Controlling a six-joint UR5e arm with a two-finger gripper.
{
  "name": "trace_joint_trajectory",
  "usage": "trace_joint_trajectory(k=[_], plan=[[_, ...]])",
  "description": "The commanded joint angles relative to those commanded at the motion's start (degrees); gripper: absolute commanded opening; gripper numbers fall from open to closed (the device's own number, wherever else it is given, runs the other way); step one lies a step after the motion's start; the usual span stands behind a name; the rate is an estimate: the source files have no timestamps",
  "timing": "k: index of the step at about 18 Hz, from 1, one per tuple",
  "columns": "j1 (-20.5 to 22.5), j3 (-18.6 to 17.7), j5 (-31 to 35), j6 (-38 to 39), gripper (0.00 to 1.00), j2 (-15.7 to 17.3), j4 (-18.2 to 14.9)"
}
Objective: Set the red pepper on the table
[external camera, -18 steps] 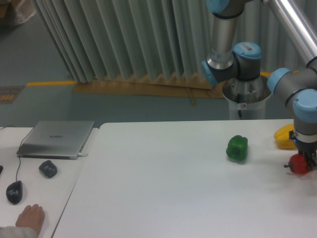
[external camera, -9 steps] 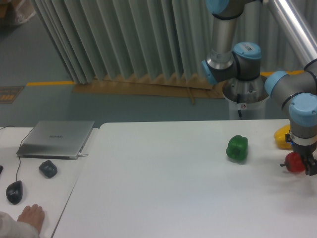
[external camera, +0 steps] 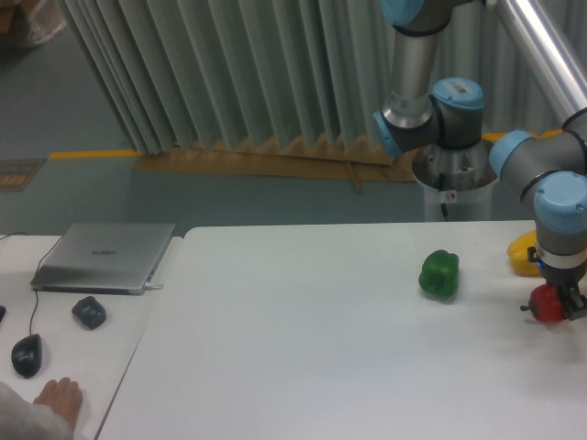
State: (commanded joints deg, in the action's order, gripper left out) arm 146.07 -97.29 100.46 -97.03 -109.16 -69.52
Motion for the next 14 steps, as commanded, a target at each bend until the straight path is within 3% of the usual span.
trace_joint_trajectory(k=[2, 4, 5, 6, 10, 14], plan=[[0.1, 1.7, -0.1, 0.0, 0.41, 0.4, -1.4], [0.2, 6.6, -0.1, -0.1, 0.41, 0.7, -7.0], [0.2, 6.6, -0.2, 0.0, 0.41, 1.5, -7.4], [0.2, 6.1, -0.1, 0.3, 0.32, 1.8, -7.4], [2.0, 6.2, -0.1, -0.3, 0.31, 3.4, -8.0], [7.5, 7.9, -0.3, -1.6, 0.29, 5.3, -9.2]])
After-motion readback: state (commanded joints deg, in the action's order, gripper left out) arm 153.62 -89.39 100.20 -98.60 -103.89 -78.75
